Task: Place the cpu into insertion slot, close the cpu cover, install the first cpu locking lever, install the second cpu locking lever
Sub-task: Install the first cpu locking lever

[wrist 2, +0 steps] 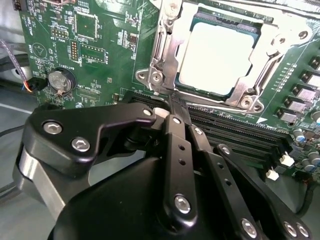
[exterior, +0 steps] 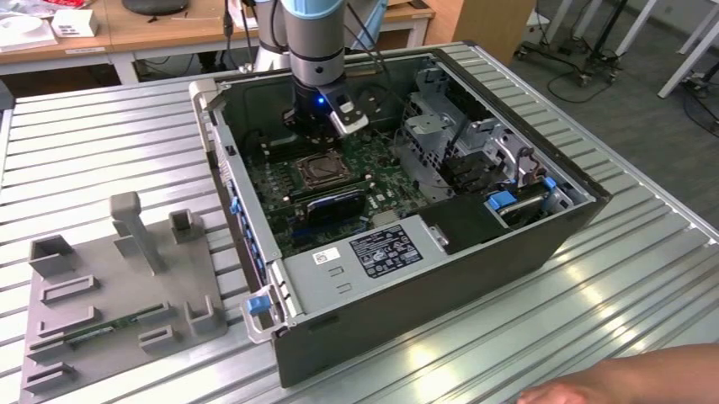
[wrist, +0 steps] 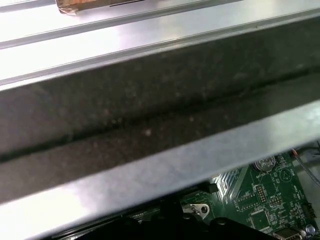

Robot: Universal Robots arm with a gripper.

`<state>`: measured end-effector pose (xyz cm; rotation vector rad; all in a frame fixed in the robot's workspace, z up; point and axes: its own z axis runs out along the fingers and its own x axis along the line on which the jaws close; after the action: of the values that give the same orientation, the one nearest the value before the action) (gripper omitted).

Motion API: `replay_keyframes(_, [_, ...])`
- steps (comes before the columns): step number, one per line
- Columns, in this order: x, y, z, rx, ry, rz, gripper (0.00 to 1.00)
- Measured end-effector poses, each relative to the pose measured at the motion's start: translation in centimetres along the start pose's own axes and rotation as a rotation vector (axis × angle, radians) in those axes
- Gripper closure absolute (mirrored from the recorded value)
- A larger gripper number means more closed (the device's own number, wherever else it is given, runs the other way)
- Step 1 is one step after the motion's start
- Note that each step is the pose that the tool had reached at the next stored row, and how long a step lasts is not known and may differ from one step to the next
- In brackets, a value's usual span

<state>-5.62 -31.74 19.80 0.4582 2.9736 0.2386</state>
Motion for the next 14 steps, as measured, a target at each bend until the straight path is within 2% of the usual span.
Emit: replay_keyframes(14, [0.33, -0.12, 0.17, 0.0392, -0.0224, -0.029, 0.9])
